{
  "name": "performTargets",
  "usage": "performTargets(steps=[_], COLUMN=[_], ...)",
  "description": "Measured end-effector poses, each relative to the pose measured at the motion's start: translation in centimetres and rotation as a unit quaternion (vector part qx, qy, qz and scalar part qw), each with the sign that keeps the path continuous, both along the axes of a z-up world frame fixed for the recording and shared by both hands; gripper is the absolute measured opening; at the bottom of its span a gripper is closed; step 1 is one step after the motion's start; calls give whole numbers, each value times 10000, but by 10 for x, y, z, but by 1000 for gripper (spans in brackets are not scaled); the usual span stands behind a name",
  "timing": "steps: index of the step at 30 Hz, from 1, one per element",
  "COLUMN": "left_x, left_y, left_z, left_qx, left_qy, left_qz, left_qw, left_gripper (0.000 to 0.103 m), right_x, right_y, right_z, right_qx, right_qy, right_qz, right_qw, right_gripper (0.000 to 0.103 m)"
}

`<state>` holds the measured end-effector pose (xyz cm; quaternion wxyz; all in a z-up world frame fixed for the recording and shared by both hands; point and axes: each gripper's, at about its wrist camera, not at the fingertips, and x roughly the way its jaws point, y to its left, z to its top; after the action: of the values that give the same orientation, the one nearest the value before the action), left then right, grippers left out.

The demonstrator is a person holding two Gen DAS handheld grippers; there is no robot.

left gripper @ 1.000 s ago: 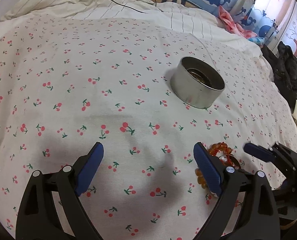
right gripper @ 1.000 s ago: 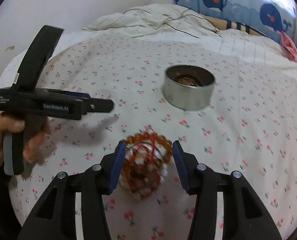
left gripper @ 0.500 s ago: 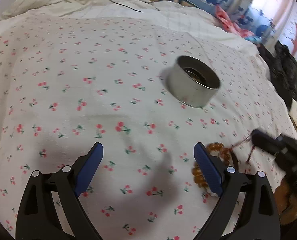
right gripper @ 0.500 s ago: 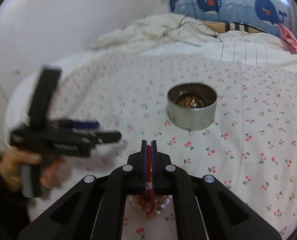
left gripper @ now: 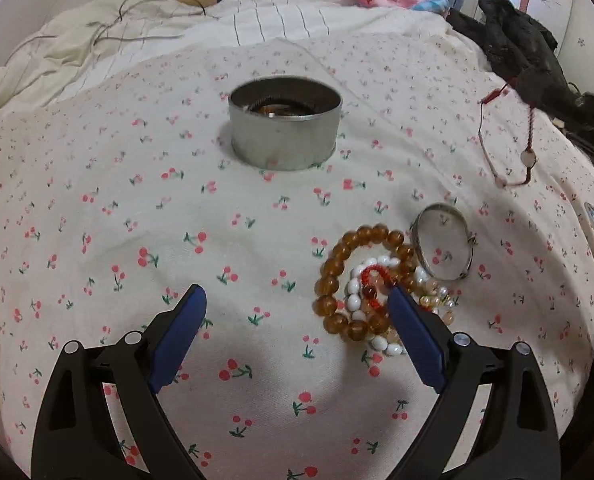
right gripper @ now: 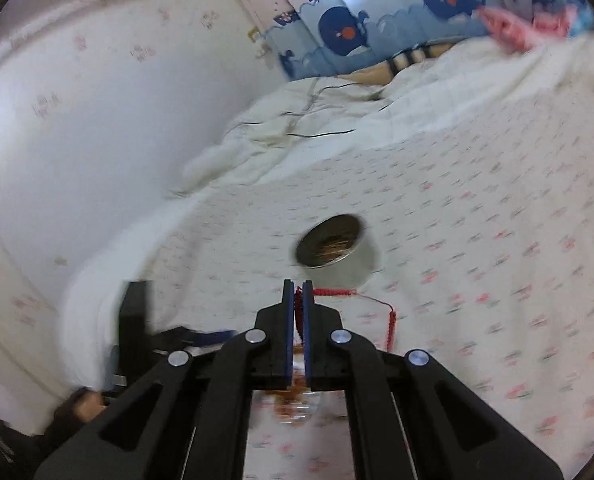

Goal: Organize jewelry

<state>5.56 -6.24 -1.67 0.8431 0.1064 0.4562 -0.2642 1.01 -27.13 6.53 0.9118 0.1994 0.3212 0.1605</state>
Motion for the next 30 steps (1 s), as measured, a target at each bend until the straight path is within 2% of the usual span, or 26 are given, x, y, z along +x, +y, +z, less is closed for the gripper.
performTargets(steps=[4, 6, 9, 12, 13, 14, 16, 17, 18, 20, 21, 24, 25, 26, 27, 29, 30], left_x=[-9, -12, -12, -8, -6, -4, -3, -3, -4, -6, -5, -2, 0, 2, 3, 12, 17], left_y=[-14, -33, -70, -96, -103, -106, -106, -106, -107, -107, -106, -96, -93, -87, -81, -68, -58], left_z=[18, 19, 12, -3, -11, -16, -21, -20, -18, -18, -18, -12, -10, -6, -1, 12, 18], left_qx=[-582, -667, -226, 281, 445, 509, 388, 375, 459, 477, 409, 134, 61, -26, -132, -394, -524], left_qy=[-294, -364, -581, -566, -502, -390, -227, -223, -241, -187, -62, 254, 285, 286, 278, 266, 254], left_qz=[-336, -562, -912, -1063, -1116, -1151, -1219, -1239, -1267, -1356, -1387, -1358, -1321, -1254, -1184, -1000, -867], left_qw=[9973, 9955, 9939, 9923, 9915, 9913, 9915, 9913, 9906, 9894, 9895, 9903, 9908, 9917, 9925, 9939, 9945], left_gripper=[88, 88, 88, 89, 88, 86, 63, 52, 28, 12, 4, 3, 3, 3, 3, 3, 3], right_x=[7, 10, 14, 18, 18, 18, 17, 18, 19, 23, 24, 33, 34, 35, 37, 37, 35], right_y=[-8, -15, -23, -31, -31, -30, -26, -22, -21, -19, -19, -14, -12, -7, -2, 1, -1], right_z=[-15, -26, -42, -57, -58, -57, -54, -54, -56, -62, -69, -80, -83, -84, -84, -81, -79], right_qx=[-193, -312, -1051, -1453, -1521, -1569, -1649, -1684, -1682, -1680, -1709, -1712, -1734, -1793, -1903, -1891, -1845], right_qy=[421, 720, 1230, 1638, 1672, 1606, 1467, 1443, 1456, 1561, 1648, 1850, 1837, 1808, 1796, 1731, 1679], right_qz=[-262, -450, -853, -1078, -1084, -1093, -1075, -1008, -968, -923, -917, -857, -821, -756, -695, -626, -641], right_qw=[9986, 9959, 9831, 9698, 9681, 9683, 9694, 9699, 9701, 9690, 9671, 9639, 9641, 9641, 9626, 9645, 9663], right_gripper=[4, 4, 5, 6, 16, 40, 65, 66, 66, 72, 72, 72, 68, 51, 43, 10, 8])
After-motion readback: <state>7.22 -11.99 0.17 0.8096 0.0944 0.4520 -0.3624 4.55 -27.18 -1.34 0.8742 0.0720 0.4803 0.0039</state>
